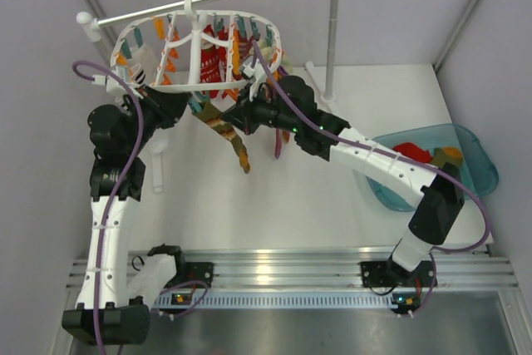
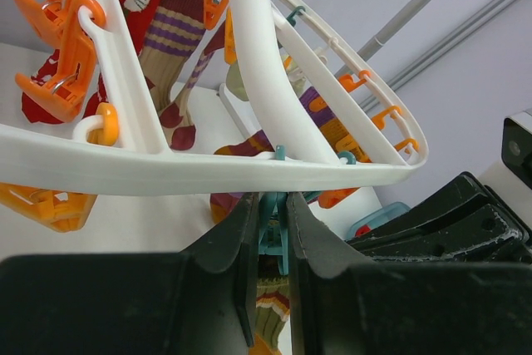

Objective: Clip the socks to the hanger
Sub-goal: Clamp the sock onto the hanger.

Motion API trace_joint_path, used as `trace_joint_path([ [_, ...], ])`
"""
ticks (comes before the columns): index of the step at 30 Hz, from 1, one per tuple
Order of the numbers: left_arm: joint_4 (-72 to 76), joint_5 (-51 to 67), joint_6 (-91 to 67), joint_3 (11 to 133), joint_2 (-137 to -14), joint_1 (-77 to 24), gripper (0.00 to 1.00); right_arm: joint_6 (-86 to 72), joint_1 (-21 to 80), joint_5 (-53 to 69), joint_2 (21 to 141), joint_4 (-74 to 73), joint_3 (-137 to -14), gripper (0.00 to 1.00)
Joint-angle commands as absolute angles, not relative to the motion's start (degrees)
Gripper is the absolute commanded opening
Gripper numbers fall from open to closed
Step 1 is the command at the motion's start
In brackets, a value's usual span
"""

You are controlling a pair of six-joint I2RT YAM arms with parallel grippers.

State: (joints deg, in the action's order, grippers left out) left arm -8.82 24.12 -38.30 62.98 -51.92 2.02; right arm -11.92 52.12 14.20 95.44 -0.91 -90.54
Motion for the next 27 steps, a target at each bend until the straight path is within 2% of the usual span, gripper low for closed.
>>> trace_joint_path([
  [1, -8.5, 22.9, -37.6, 64.5, -52.5, 2.3, 0.00, -10.7, 52.6, 14.0, 93.7, 0.4, -91.3, 0.00],
  [18, -8.4, 23.0, -37.5, 65.7, -53.2, 2.4, 0.00, -10.5, 52.6, 15.6, 93.3, 0.2, -88.2, 0.00],
  [27, -8.6, 22.9, -37.3, 65.7, -53.3, 2.3, 0.00, -10.8, 52.7, 15.0, 93.5, 0.2, -91.2, 0.00],
])
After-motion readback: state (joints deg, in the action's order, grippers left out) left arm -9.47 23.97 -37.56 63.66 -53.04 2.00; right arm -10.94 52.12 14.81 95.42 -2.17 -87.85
